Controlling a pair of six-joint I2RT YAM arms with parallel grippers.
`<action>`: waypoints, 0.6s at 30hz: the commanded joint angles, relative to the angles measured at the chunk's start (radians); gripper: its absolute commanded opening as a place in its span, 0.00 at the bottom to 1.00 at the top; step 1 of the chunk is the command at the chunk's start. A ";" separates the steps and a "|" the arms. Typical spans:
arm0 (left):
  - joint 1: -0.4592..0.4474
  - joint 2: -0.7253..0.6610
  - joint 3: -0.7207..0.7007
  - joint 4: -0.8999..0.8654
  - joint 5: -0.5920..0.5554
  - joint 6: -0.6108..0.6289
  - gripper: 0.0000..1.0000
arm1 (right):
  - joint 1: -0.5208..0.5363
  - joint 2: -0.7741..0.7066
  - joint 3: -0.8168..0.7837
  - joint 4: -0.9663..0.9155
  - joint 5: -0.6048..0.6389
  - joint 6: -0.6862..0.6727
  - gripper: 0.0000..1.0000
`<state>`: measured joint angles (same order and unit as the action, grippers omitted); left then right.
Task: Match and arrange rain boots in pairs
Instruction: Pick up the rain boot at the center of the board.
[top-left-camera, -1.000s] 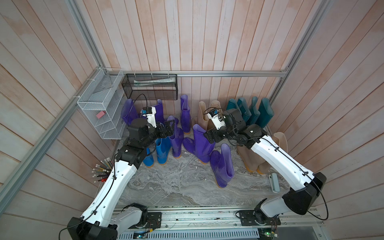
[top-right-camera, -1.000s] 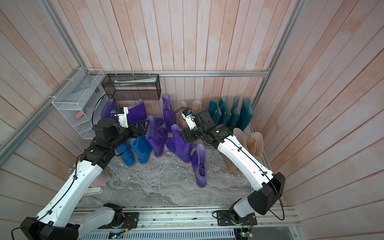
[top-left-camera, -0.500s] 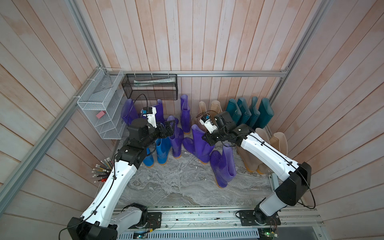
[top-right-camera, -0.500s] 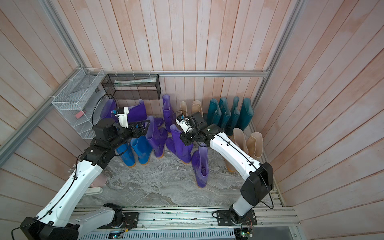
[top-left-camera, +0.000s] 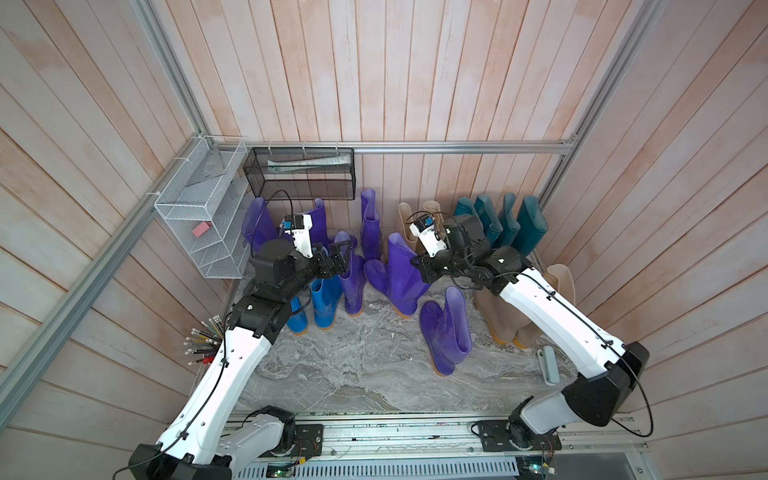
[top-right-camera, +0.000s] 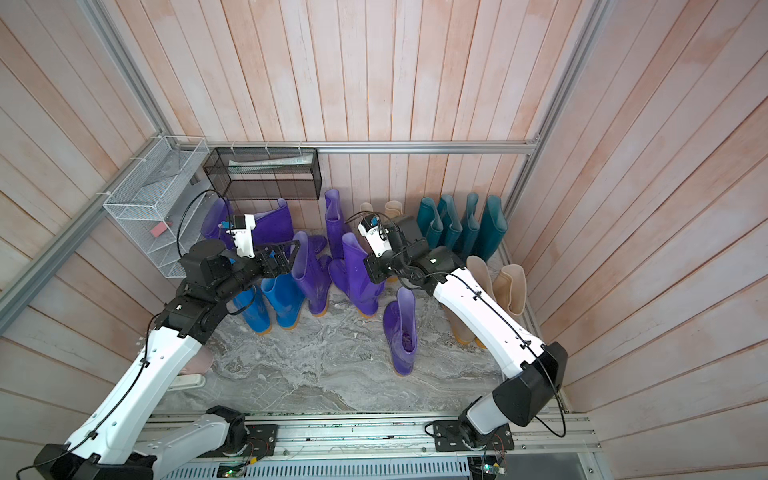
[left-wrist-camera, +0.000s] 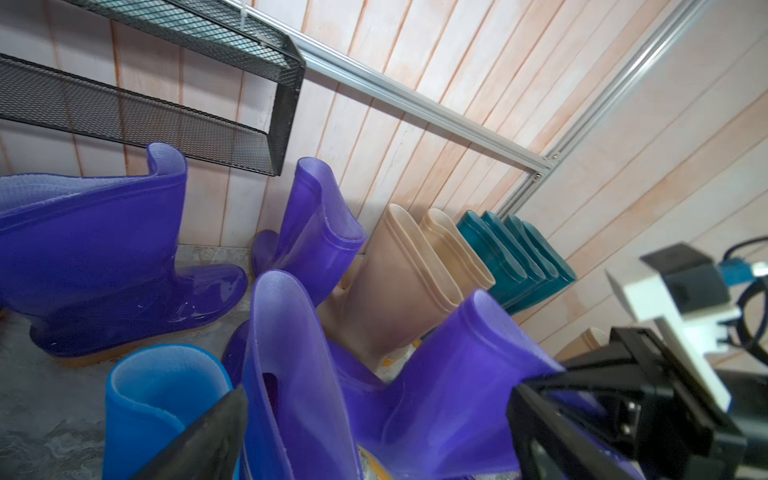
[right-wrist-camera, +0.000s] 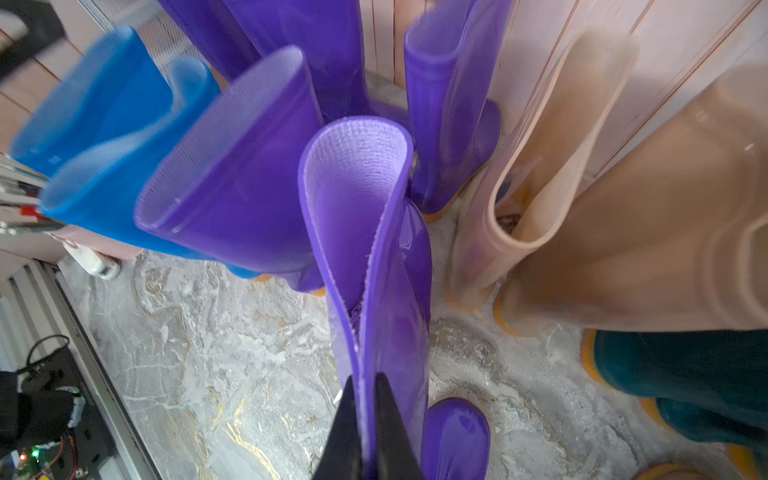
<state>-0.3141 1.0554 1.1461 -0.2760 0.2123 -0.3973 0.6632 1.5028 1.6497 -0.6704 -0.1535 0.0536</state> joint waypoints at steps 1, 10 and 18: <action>-0.051 -0.066 -0.028 -0.004 -0.006 -0.001 1.00 | 0.004 -0.073 0.130 0.147 0.008 0.006 0.00; -0.368 -0.120 -0.047 -0.058 -0.125 0.054 0.92 | 0.003 -0.077 0.379 0.106 0.171 -0.033 0.00; -0.722 0.038 -0.021 0.015 -0.203 0.055 0.95 | -0.004 -0.029 0.576 0.069 0.379 -0.053 0.00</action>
<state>-0.9554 1.0176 1.1107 -0.2939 0.0589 -0.3580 0.6647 1.4731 2.1658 -0.7040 0.1001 0.0200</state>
